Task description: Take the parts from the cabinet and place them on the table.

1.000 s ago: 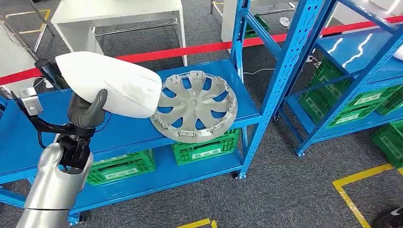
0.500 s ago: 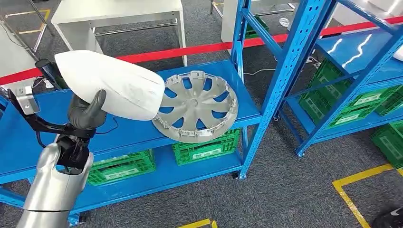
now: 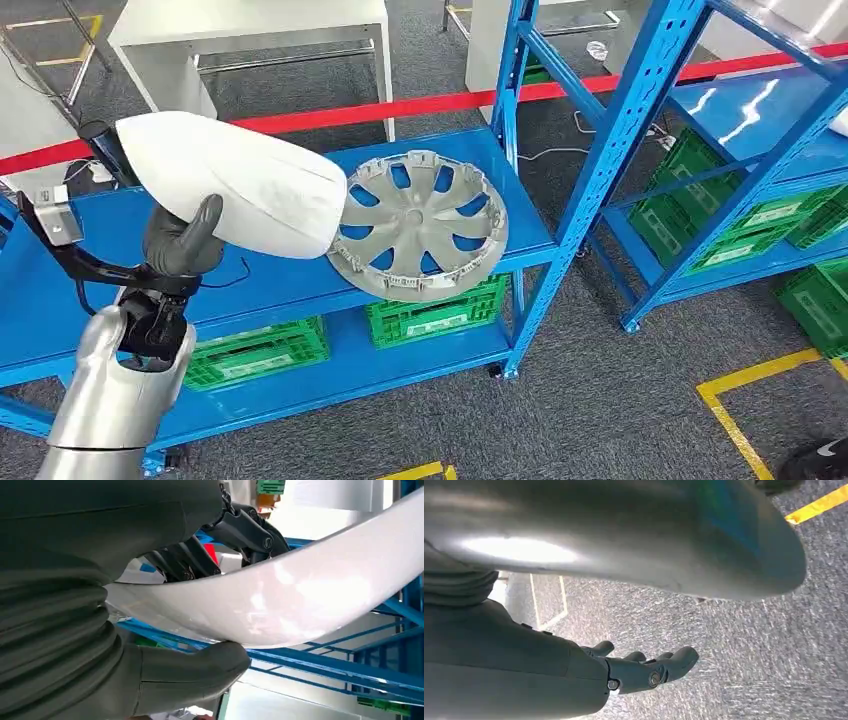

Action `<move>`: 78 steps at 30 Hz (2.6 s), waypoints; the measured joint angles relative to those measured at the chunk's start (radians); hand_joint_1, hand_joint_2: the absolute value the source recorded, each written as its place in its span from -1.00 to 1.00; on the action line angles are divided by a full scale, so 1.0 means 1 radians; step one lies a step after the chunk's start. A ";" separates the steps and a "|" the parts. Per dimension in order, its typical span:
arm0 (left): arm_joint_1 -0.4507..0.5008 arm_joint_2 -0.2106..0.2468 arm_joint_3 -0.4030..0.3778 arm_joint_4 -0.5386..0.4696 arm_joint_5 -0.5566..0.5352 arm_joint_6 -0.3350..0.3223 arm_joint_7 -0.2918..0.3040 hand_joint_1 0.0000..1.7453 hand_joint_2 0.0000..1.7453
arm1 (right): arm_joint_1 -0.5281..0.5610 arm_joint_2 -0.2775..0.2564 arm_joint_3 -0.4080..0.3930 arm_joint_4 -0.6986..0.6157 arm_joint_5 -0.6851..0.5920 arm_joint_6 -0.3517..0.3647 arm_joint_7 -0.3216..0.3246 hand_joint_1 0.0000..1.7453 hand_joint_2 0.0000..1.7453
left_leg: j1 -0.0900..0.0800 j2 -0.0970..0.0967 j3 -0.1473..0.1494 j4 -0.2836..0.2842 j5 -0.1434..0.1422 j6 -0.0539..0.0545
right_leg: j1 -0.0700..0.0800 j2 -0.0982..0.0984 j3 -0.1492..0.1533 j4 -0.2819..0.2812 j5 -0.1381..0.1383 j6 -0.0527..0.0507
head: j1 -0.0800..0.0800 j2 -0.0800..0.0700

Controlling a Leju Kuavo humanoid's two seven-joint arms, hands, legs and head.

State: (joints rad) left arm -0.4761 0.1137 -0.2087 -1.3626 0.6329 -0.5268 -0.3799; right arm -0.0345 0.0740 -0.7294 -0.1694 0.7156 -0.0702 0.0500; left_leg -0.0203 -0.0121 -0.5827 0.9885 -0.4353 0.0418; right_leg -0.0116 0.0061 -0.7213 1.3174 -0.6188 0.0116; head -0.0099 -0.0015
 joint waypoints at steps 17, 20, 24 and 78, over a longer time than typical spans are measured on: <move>0.093 0.042 0.009 -0.083 0.013 -0.005 0.008 1.00 1.00 | -0.002 0.005 -0.003 0.000 0.032 0.015 -0.011 -1.00 -1.00 | 0.018 0.005 0.104 0.045 -0.112 -0.072 | -0.005 -0.005 0.041 -0.281 0.221 -0.045 | -0.010 0.000; 0.099 0.046 0.019 -0.106 0.011 -0.004 0.011 1.00 1.00 | -0.001 0.005 -0.003 0.000 0.034 0.013 -0.010 -1.00 -1.00 | 0.008 0.005 0.112 0.004 -0.116 -0.055 | -0.007 -0.006 0.041 -0.290 0.244 -0.024 | -0.016 0.000; 0.125 0.052 0.026 -0.126 0.011 -0.005 0.011 1.00 1.00 | 0.002 0.006 -0.003 0.000 0.040 0.014 -0.012 -1.00 -1.00 | 0.014 0.010 0.081 -0.007 -0.069 -0.021 | -0.008 -0.004 0.016 -0.241 0.163 -0.005 | -0.013 0.000; 0.217 0.075 0.072 -0.180 -0.001 -0.021 0.000 1.00 1.00 | -0.006 0.010 -0.002 -0.001 0.050 0.032 -0.010 -1.00 -1.00 | 0.024 0.014 0.068 0.118 -0.082 -0.074 | -0.003 -0.013 0.058 -0.283 0.203 -0.034 | -0.017 0.000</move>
State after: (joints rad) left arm -0.2589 0.1888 -0.1369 -1.5427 0.6317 -0.5482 -0.3799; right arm -0.0400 0.0839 -0.7313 -0.1705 0.7652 -0.0381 0.0397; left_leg 0.0036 0.0023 -0.5152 1.1065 -0.5177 -0.0319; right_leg -0.0145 -0.0071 -0.6632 1.0347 -0.4158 -0.0226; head -0.0271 -0.0015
